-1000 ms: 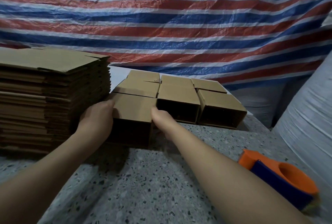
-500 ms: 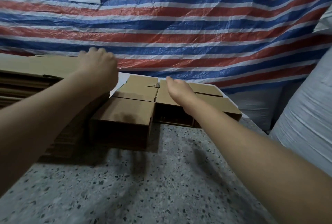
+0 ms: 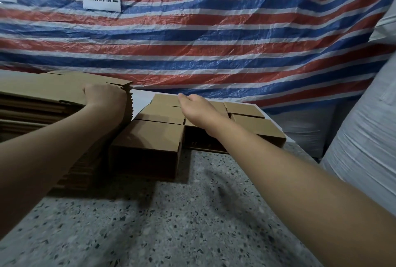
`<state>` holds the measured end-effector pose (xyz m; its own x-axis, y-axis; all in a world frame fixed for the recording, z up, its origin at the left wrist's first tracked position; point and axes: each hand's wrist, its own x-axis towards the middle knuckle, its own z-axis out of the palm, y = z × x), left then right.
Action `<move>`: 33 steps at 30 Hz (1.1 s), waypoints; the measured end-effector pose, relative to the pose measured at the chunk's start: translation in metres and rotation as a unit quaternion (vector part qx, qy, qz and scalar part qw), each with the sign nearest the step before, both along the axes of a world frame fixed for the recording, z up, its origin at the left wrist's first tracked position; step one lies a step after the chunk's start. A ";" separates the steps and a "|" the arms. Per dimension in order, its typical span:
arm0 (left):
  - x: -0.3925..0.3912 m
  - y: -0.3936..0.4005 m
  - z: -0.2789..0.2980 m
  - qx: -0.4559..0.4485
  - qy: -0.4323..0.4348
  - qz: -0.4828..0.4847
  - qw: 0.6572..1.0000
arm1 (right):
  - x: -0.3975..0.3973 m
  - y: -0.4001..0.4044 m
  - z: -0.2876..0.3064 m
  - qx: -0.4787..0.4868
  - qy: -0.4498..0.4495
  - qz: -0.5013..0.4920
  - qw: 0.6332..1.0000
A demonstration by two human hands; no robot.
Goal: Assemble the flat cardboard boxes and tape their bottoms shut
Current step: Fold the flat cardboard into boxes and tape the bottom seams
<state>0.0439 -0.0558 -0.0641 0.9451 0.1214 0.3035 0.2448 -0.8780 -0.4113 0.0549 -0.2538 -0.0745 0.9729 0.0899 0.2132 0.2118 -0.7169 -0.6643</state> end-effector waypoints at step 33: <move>-0.054 -0.102 0.079 -0.176 -0.280 -0.502 0.800 | -0.045 -0.132 0.067 0.367 -0.231 -0.208 0.877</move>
